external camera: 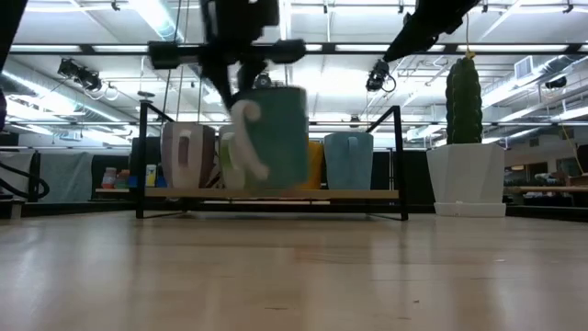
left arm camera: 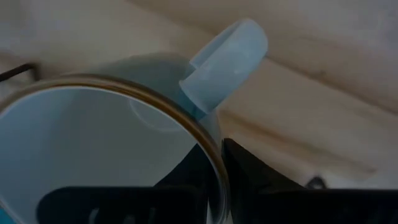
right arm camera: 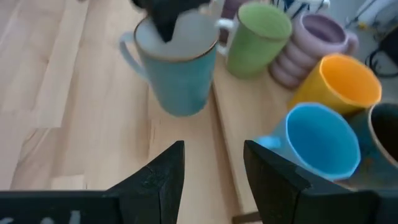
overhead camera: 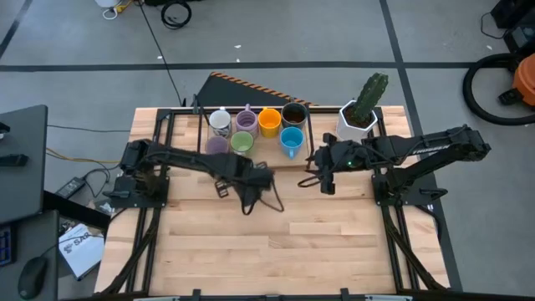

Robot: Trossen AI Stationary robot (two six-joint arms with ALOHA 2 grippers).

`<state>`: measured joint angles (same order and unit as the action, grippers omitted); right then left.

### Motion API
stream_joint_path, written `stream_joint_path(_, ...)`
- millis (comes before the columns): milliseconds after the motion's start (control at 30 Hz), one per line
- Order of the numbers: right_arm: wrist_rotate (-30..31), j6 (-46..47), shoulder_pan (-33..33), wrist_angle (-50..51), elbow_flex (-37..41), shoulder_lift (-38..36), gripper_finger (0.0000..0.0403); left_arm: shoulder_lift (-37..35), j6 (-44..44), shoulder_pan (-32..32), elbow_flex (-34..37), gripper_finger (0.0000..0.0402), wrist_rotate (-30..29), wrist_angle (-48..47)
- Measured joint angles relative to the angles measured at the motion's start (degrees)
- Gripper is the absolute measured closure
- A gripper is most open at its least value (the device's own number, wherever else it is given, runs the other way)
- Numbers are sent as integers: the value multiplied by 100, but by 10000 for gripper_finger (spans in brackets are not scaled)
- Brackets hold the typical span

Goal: Place coffee mugs
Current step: Put the blue and white mug on the shelf

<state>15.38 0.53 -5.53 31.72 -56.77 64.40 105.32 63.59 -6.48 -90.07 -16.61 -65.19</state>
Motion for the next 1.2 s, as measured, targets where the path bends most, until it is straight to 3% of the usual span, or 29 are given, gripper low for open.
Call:
stream_joint_path(233,449,398,-177,144,58,0,231,-6,268,502,-945,366,527,5)
stream_joint_path(467,1217,391,-337,108,184,-31,231,-7,6,1200,-905,367,644,-55)
stream_joint_path(733,1353,34,-244,-19,184,-31,231,4,-240,1587,-873,368,774,102)
stream_joint_path(1200,1205,-345,-64,-124,188,-33,231,468,-288,1732,-871,367,626,400)
